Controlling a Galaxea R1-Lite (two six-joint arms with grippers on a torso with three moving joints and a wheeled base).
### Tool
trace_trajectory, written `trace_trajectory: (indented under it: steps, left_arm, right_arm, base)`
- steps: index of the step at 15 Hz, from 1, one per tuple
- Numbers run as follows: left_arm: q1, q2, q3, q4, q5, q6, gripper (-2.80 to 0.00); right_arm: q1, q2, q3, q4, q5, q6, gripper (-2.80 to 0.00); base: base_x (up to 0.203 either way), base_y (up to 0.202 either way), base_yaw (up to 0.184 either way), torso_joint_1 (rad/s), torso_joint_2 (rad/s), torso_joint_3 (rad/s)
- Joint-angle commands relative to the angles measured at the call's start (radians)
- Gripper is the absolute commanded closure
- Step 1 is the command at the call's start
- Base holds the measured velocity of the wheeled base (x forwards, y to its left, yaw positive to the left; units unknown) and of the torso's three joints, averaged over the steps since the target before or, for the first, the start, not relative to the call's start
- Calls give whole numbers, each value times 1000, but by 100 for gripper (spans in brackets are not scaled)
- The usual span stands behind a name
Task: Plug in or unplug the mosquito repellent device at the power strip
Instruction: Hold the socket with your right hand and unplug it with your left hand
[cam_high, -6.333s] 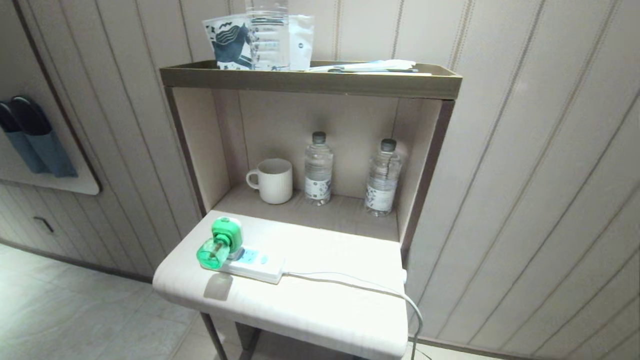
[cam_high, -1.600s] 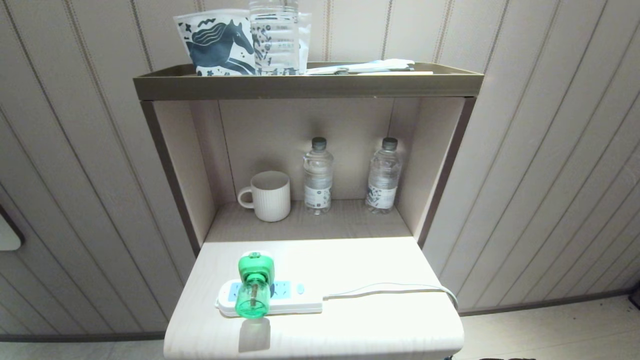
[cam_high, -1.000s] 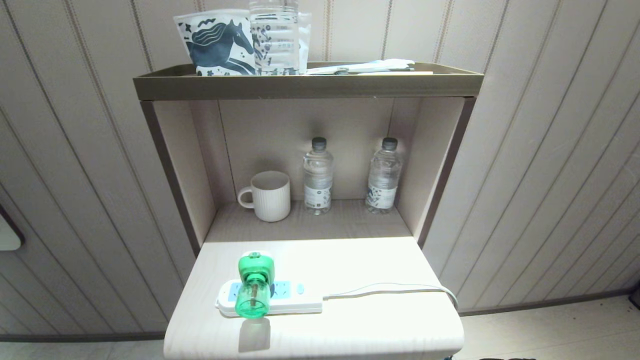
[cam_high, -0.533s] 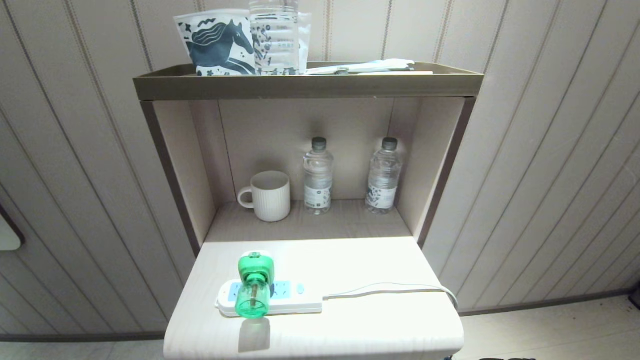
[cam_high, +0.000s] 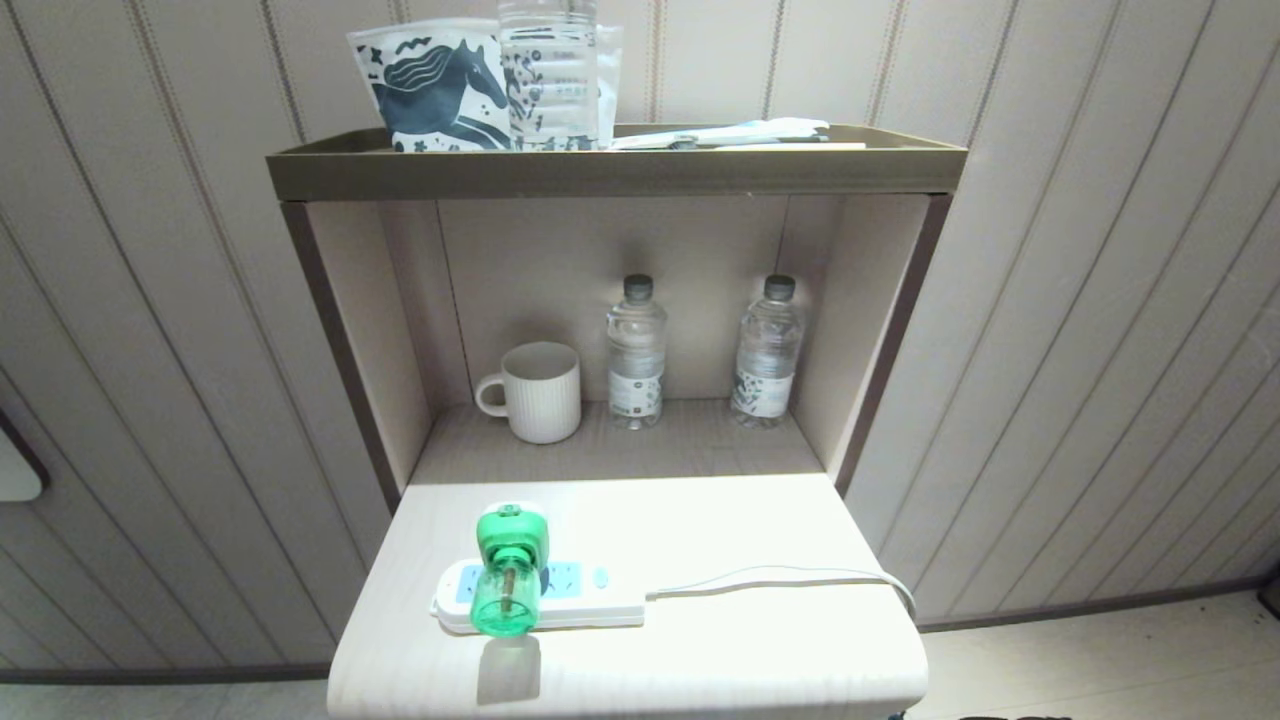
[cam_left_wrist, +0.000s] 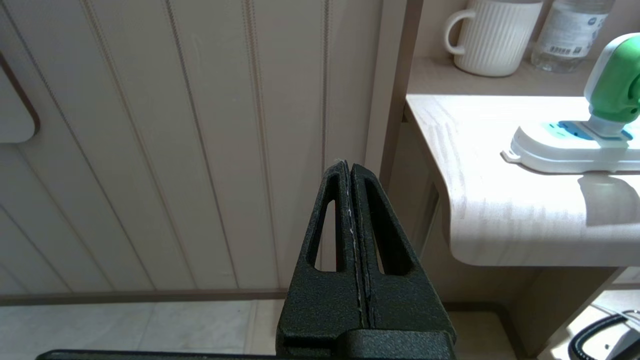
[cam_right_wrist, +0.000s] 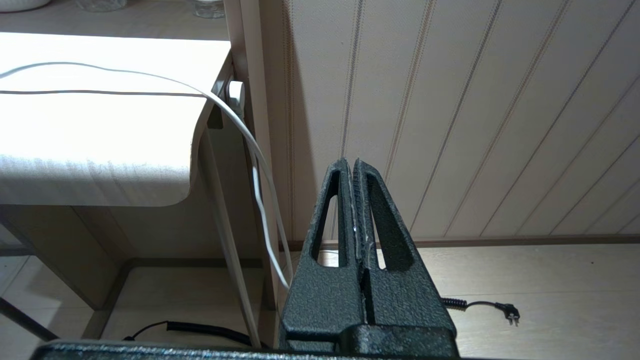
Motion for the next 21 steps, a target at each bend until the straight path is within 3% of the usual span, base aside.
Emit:
trace_trajectory:
  steps: [1,7,18,21]
  left_arm:
    - [-1,0,-2,1,0,-1,0]
    - [0,0,-2,1,-3,-2,0]
    - [-1,0,-5,17,-5,-4,0]
    - [-1,0,-6,17,-5,-4,0]
  right_arm:
    - [0,0,0,3,0,-1,0]
    - [-1,0,-31,90,0,-2,0]
    - [2,40,-35,84,8,-3,0]
    - [1,136,-258,94,56,31,0]
  base:
    - [0,0,0,0,0,0]
    - [0,0,0,0,0,0]
    - [0,0,0,0,0,0]
    - [0,0,0,0,0,0]
